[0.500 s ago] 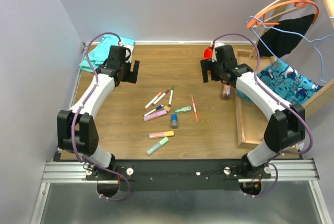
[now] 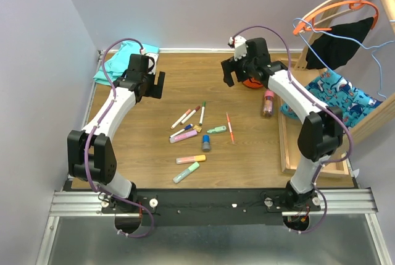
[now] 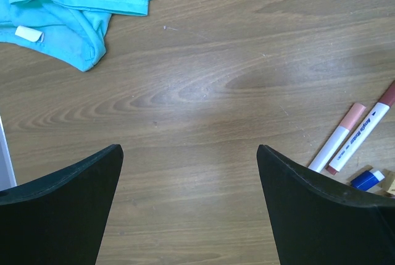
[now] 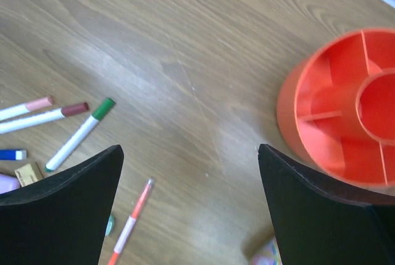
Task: Sort the stationery into containers
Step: Move the storage box to the center of the board.
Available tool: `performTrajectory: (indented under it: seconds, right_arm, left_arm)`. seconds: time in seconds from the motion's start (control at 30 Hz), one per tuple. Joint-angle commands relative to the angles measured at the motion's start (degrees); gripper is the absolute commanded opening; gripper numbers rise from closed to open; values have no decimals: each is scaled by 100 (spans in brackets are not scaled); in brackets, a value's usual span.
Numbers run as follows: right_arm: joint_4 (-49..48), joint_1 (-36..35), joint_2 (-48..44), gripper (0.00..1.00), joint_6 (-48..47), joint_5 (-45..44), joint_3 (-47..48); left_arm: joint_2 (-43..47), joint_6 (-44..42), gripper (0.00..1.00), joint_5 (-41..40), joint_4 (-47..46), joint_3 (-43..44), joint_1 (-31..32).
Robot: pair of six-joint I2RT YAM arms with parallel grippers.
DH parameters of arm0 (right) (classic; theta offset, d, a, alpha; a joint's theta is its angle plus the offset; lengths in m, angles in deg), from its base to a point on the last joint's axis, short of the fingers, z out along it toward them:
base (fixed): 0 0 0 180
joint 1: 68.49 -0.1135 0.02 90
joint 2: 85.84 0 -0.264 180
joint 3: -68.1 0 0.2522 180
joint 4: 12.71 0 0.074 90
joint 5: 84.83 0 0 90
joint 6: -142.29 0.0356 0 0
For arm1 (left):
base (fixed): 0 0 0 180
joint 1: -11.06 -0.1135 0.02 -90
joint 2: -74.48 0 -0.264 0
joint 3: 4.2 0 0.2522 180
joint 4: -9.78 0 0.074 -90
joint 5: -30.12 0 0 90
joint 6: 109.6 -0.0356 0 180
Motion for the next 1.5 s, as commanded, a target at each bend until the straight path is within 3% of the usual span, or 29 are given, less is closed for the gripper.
performTrajectory:
  seconds: [0.0,0.27,0.93,1.27,1.47]
  right_arm:
    - [395,145,645,95,-316,693,766]
    - [1249,400,1868,82,-246,570,2400]
    - [898,506,2861,79,80,-493,2982]
    - [933,594,3301,78,97,-608,3387]
    - [880,585,3319,53,80,-512,3316]
  left_arm:
    - [167,-71,99,177,-47,51,31]
    - [343,-89,99,231,-126,-204,23]
    - [255,-45,99,310,-144,-248,23]
    - [132,-80,99,318,-100,-230,23]
    - [27,-80,99,318,-91,-116,23]
